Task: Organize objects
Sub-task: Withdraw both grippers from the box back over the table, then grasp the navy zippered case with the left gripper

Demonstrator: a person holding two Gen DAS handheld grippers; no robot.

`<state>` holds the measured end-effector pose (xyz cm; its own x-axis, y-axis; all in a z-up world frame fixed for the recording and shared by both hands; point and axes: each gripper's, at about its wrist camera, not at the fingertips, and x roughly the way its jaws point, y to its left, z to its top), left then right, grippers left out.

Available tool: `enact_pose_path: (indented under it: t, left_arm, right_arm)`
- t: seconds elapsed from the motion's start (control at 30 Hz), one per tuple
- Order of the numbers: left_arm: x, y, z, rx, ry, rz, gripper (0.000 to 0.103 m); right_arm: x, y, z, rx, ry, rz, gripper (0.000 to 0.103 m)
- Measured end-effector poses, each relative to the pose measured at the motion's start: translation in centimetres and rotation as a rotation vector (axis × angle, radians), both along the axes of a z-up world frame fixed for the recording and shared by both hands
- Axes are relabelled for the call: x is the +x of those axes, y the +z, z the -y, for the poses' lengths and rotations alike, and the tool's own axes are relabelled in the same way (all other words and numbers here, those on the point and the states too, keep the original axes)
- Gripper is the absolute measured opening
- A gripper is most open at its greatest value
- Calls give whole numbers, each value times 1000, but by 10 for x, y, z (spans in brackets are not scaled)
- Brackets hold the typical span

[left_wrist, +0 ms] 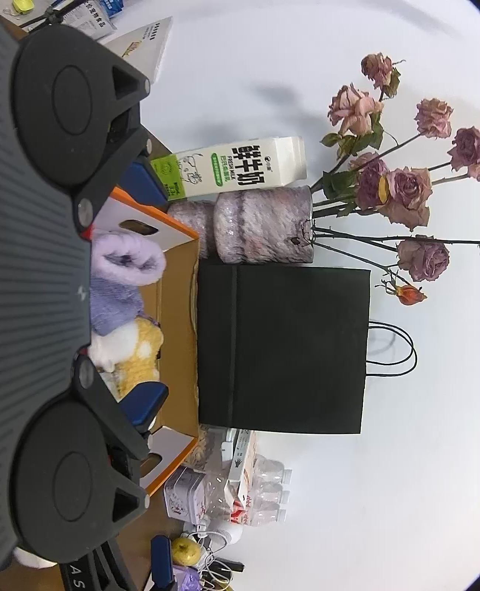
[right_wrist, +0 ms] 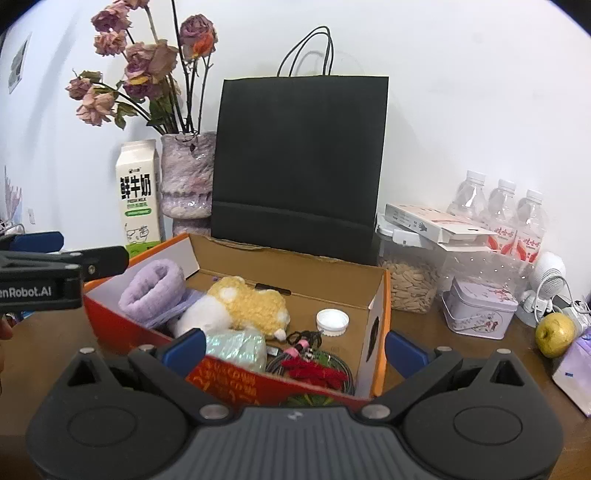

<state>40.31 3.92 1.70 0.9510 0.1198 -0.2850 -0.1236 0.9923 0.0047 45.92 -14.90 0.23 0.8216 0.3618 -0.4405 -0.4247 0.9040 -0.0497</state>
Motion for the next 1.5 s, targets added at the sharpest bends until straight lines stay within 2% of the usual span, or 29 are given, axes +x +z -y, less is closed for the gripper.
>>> enact_pose_path:
  t: [0.53, 0.97, 1.2, 1.5]
  left_arm:
    - [-64, -11, 16, -24, 7, -50, 103]
    - [-114, -32, 38, -23, 4, -99, 103]
    - [-133, -48, 41, -20, 16, -134, 103]
    - [-140, -55, 29, -43, 33, -151, 103]
  right_arm:
    - [-70, -8, 35, -25, 14, -12, 103]
    - [-119, -23, 60, -26, 18, -39, 103]
    - [-137, -33, 68, -31, 23, -58, 103]
    - [-149, -48, 69, -64, 30, -87, 103]
